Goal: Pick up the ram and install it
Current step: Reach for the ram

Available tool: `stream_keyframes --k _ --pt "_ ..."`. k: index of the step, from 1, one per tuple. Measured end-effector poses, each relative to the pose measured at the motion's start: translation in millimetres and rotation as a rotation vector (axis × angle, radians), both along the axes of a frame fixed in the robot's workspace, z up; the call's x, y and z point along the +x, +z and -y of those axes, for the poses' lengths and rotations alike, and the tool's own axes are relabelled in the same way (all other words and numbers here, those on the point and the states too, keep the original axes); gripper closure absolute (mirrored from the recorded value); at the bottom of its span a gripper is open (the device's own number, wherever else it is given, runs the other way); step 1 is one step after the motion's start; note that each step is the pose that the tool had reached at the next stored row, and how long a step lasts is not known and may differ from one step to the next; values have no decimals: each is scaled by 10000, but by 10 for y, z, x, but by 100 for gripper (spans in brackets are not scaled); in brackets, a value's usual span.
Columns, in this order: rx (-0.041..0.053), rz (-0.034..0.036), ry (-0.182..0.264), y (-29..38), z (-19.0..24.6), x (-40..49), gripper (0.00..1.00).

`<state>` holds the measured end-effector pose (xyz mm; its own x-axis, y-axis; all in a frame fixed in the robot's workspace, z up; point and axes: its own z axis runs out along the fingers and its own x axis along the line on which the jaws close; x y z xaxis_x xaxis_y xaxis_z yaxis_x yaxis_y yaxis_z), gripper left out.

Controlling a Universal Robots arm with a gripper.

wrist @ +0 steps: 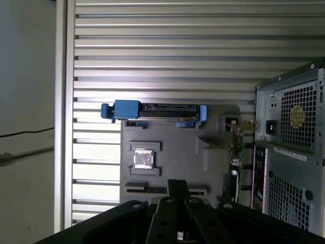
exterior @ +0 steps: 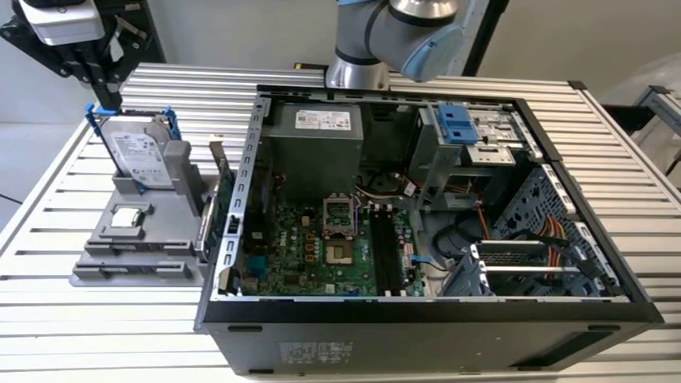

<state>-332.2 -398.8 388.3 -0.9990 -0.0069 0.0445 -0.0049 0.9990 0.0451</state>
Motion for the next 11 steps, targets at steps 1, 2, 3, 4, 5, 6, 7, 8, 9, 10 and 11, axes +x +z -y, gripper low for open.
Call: stream_keyframes --k 1,2,3,4,5,6,7,8,9,10,11 --pt "0 0 -1 0 0 -2 100" --pt "-1 2 -1 1 0 -5 100" --pt "0 34 -3 0 0 -10 100" --pt "0 84 -3 0 0 -14 100" --pt "-1 140 -2 0 0 -18 100" --pt "0 198 -2 0 0 -22 100" --pt "0 231 -2 -1 0 -27 100" --pt "0 231 -2 -1 0 -30 100" --pt "0 232 -7 -1 0 -34 100" --pt "0 232 -26 -1 0 -38 100" --pt "0 232 -51 -1 0 -40 100"
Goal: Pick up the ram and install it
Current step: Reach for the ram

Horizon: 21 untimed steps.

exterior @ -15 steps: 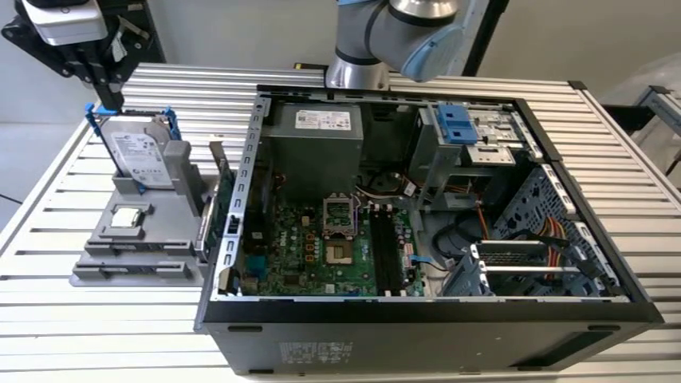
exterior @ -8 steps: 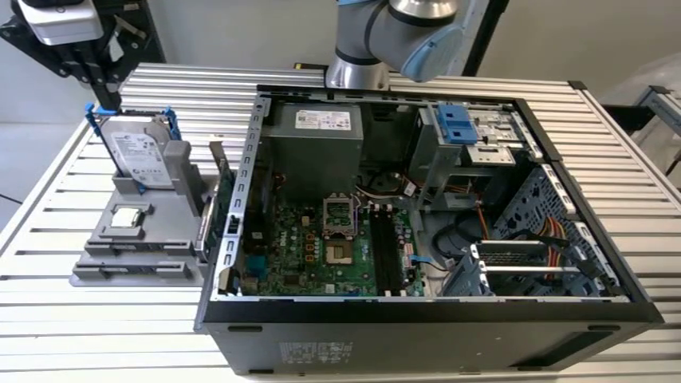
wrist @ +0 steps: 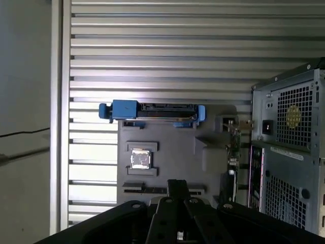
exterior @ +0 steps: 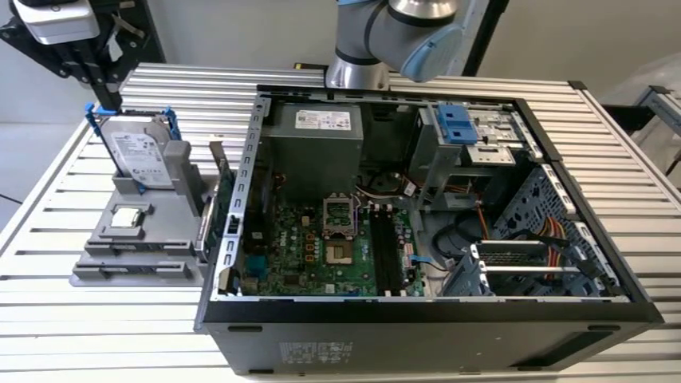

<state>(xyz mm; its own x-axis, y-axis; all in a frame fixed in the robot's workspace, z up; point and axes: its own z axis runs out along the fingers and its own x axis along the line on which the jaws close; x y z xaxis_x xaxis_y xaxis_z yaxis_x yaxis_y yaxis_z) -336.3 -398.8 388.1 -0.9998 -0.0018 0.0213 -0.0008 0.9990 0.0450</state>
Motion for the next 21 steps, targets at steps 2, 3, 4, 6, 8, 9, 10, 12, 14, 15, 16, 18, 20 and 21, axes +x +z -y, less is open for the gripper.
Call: stream_keyframes --k 2,3,4,6,8,9,10,12,14,15,16,18,20,21 --pt "0 0 -29 0 0 -1 100" --pt "0 -1 -32 0 0 -2 100" --pt "0 0 -43 0 0 -2 100" --pt "0 0 -46 0 0 -3 100" --pt "-1 -1 -47 0 6 -4 100" --pt "0 0 -47 -1 11 -3 100" --pt "0 -1 -47 -1 18 -3 100" --pt "0 -3 -46 -2 33 -3 100" --pt "0 -11 -46 -2 47 -2 100" --pt "0 -14 -46 -2 54 -2 100" --pt "0 -17 -46 -3 62 -3 100" --pt "0 -22 -46 -3 77 -2 100" --pt "0 -30 -46 -3 93 -2 100" --pt "0 -34 -46 -4 100 -2 100"
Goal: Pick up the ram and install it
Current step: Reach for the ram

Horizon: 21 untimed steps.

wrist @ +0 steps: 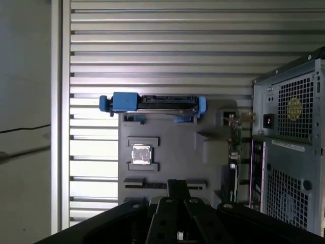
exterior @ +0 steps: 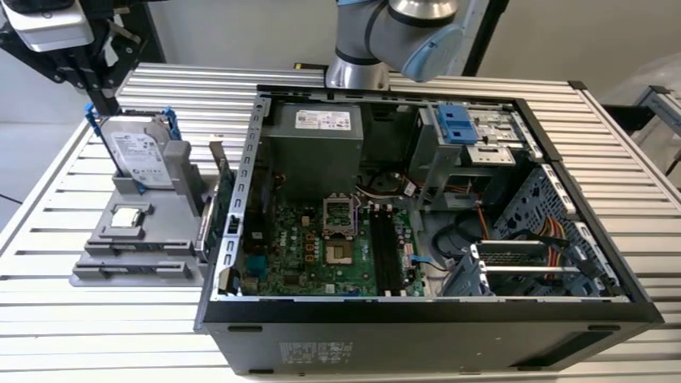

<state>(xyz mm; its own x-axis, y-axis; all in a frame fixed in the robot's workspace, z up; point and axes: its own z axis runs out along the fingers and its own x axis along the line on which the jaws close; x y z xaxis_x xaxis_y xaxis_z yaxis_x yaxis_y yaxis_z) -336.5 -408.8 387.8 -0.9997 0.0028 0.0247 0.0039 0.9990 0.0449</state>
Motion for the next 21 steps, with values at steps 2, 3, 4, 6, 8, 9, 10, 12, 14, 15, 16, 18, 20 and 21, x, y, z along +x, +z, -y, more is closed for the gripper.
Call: stream_keyframes --k 2,3,4,6,8,9,10,12,14,15,16,18,20,21 --pt "0 -8 0 -1 16 0 100" --pt "0 -11 0 -1 24 0 100" --pt "0 -16 0 -1 33 0 100" --pt "0 -21 0 -2 53 0 100" --pt "0 -26 0 -2 75 0 100" --pt "0 -31 0 -2 86 0 100" --pt "0 -35 0 -3 97 0 100" --pt "0 -44 1 -3 119 0 100" --pt "0 -52 0 -3 141 0 100" --pt "0 -57 0 -3 153 0 100" --pt "0 -62 0 -3 165 0 100" --pt "0 -71 0 -3 191 0 100" --pt "-1 -80 0 -3 218 0 100" --pt "-1 -83 0 -3 232 0 100"
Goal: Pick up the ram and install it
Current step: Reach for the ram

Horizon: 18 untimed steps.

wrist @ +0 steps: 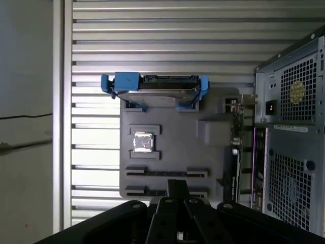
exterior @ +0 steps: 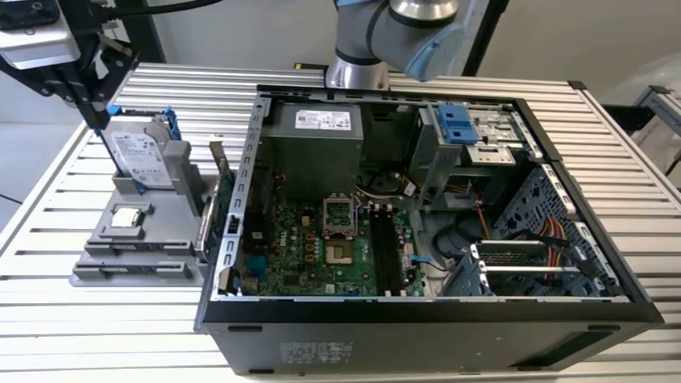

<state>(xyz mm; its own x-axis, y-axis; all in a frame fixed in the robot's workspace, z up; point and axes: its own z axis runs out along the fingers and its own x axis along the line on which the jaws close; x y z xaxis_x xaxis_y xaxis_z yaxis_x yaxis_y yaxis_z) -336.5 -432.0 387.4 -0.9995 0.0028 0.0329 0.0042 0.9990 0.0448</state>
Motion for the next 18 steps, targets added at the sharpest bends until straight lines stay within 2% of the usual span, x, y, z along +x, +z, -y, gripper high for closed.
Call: stream_keyframes --k 18 --pt "1 -37 0 -2 261 0 100"
